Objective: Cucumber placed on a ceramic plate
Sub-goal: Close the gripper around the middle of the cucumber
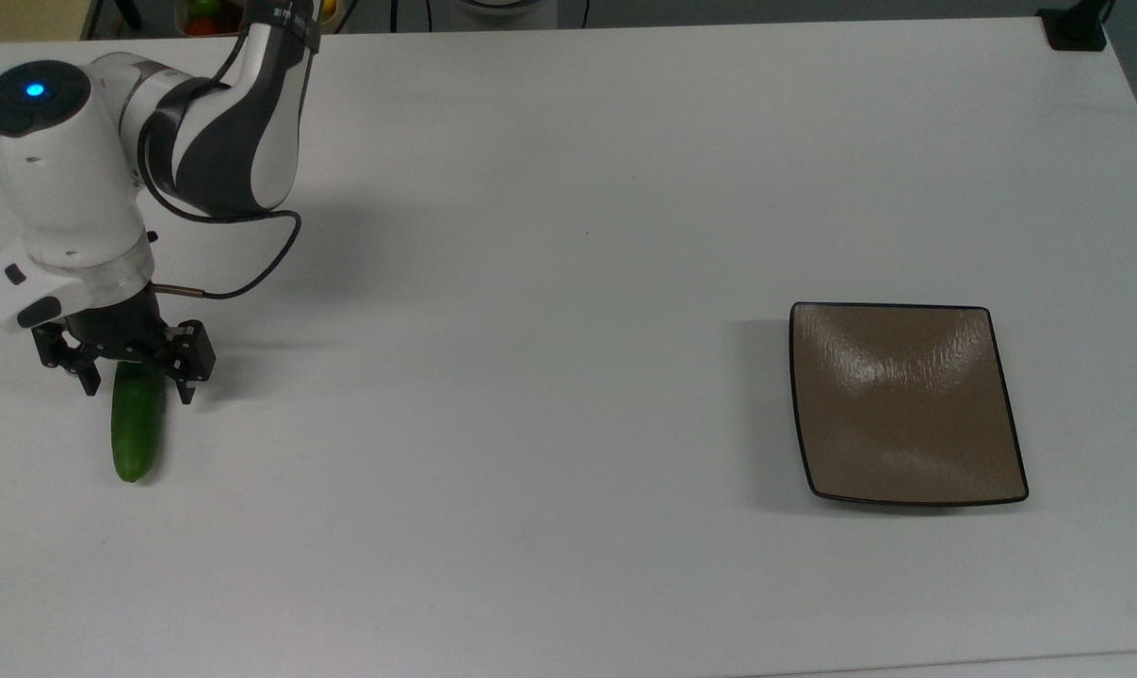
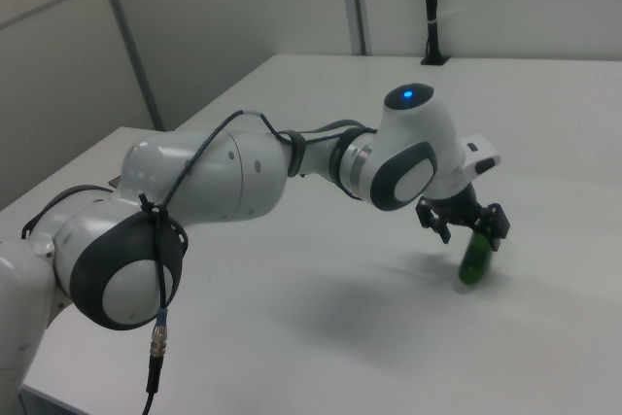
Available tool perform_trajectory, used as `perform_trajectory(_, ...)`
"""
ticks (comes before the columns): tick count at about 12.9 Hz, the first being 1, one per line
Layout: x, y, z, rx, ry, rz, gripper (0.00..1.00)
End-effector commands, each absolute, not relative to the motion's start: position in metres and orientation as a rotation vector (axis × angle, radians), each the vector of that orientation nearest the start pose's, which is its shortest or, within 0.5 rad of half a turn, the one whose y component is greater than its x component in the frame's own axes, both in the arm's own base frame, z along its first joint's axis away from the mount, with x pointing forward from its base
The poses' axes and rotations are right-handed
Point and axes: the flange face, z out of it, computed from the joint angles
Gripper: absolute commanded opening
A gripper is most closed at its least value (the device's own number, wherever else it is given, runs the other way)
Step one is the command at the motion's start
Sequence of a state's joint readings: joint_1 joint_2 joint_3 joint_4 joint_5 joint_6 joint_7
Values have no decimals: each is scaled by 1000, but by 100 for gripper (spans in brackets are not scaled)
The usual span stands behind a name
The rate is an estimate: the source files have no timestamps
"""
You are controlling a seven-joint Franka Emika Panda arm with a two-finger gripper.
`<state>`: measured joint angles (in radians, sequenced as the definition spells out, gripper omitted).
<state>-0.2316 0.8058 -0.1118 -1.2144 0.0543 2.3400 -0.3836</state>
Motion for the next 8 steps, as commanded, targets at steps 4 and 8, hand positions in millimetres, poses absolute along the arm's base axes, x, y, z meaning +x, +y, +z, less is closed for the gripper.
perform_trajectory(4, 748, -242, 316, -3274, -181, -495, 56)
perform_trajectory(8, 746, -241, 311, -3278, -252, -474, 0)
